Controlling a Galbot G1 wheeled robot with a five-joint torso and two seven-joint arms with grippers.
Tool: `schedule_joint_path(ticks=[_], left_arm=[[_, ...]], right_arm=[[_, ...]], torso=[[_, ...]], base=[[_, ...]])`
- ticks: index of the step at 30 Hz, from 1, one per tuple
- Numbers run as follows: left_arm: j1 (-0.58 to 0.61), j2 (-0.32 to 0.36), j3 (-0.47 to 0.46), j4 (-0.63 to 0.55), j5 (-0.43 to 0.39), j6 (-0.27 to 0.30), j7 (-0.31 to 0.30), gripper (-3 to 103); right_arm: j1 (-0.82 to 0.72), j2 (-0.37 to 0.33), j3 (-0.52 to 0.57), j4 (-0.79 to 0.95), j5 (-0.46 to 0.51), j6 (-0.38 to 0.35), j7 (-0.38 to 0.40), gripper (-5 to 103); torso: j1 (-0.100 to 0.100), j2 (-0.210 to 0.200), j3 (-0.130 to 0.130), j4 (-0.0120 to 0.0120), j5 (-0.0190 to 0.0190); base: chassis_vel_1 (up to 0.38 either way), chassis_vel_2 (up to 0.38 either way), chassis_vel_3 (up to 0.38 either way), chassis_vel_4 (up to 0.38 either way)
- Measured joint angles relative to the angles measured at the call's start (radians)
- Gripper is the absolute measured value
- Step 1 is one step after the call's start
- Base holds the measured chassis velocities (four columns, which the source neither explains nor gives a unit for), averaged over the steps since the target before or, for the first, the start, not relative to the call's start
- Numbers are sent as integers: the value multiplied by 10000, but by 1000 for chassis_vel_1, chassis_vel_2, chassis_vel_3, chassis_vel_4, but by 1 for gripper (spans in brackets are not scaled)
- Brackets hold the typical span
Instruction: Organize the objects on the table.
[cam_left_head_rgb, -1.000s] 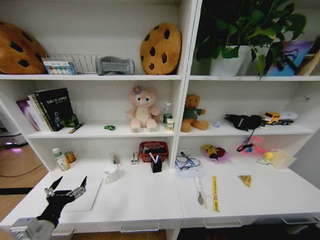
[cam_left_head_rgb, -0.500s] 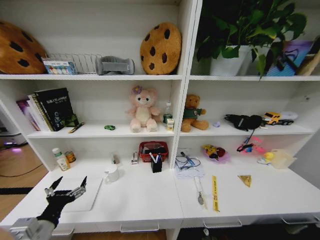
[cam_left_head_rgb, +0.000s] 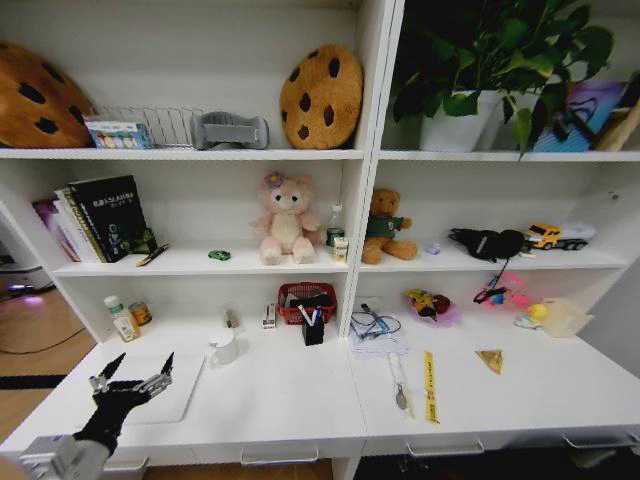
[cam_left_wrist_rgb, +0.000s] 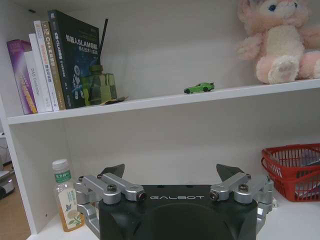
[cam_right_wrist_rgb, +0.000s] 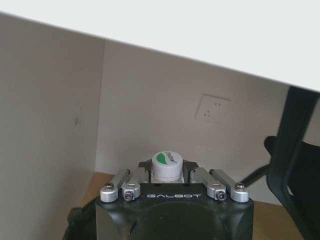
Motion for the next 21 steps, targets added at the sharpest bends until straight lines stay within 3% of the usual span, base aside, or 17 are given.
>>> schedule_joint_path(ticks=[3,7,8,11,12,14,16,17,21], left_arm=[[0,0,0,0,0,0,-1,100],[0,0,0,0,0,0,0,100],[0,0,0,0,0,0,0,100],[0,0,0,0,-1,0,0,100],[0,0,0,0,-1,0,0,100],[0,0,0,0,0,0,-1,100],[0,0,0,0,0,0,0,100],[0,0,0,0,0,0,0,100],[0,0,1,-1,0,0,0,100]], right_arm=[[115,48,-11,-90,-3,-23,-19,37],[190,105,-42,-246,-40,-23,-34,58],[190,105,-42,-246,-40,-23,-34,58],[-248,93,36,57,-37,62,16,75],[-248,93,36,57,-37,62,16,75],[-1404,-140,160,1253,156,-259,-5,85],[-1909,-261,167,1620,312,-312,-32,85],[-2643,-390,232,1952,522,-173,-56,95],[-3707,-430,457,2561,966,166,-141,100]], torso=[[0,0,1,-2,0],[-2,1,0,-3,0],[-2,1,0,-3,0],[-2,0,0,3,3],[-2,0,0,3,3],[-1,1,-1,-1,0],[-2,1,-1,-4,-4],[-2,1,-1,-12,-2],[-4,1,-2,-4,0]], base=[[0,0,0,0],[0,0,0,0],[0,0,0,0],[0,0,0,0],[0,0,0,0],[0,0,0,0],[0,0,0,0],[0,0,0,0],[0,0,0,0]])
